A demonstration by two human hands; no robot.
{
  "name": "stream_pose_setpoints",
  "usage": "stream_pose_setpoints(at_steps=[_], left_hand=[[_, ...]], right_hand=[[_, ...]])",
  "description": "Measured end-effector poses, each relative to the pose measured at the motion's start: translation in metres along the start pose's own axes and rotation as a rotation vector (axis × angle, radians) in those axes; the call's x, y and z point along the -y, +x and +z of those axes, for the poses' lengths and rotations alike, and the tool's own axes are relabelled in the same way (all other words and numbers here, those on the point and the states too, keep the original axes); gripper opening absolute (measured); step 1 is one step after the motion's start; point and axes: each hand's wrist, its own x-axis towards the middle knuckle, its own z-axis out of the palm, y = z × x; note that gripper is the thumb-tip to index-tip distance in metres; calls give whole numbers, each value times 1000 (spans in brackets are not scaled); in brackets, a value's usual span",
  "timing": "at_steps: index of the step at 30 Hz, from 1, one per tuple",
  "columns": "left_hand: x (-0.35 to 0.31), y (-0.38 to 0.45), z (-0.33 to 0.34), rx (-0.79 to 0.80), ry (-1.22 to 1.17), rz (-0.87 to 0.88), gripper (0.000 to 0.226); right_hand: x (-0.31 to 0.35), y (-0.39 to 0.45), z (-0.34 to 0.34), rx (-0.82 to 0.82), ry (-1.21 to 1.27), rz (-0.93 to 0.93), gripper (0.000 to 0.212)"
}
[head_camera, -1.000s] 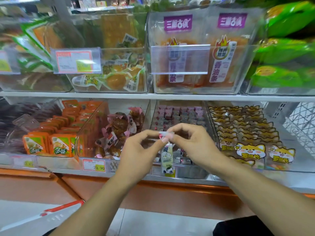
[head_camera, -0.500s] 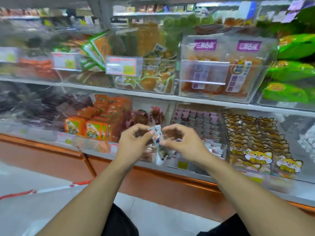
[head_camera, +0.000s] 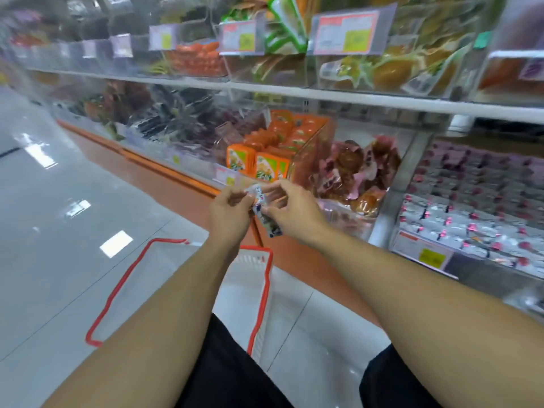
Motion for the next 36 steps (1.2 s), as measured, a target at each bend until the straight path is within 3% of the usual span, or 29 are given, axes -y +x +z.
stream_pose_setpoints(at_steps=[4, 7, 11, 13, 17, 21, 26, 30, 32, 36], left_hand=[[59, 7, -42, -33, 107, -174, 5], [114, 2, -72, -56, 124, -358, 14], [168, 5, -87, -76, 122, -516, 23], [177, 10, -83, -45, 136, -544, 24], [186, 14, -68, 61, 195, -573, 24], [190, 4, -50, 234, 263, -542, 28], [200, -15, -28, 335, 319, -530, 22], [209, -34, -12, 374, 228, -588, 26], [218, -40, -2, 428, 199, -597, 21], [249, -45, 20, 434, 177, -671, 7]], right_hand=[[-33, 1, 67, 159, -28, 156, 24], [-63, -11, 114, 401, -152, 204, 30], [-99, -30, 142, 824, -757, 62, 39], [-108, -36, 141, 876, -964, -25, 35], [-117, -43, 129, 930, -1095, -63, 37], [-140, -55, 100, 983, -1052, 119, 40], [-170, -80, 60, 943, -834, 495, 80], [-186, -92, 40, 851, -525, 641, 96], [-188, -92, 40, 821, -386, 641, 90], [-207, -90, 61, 721, -287, 656, 46]])
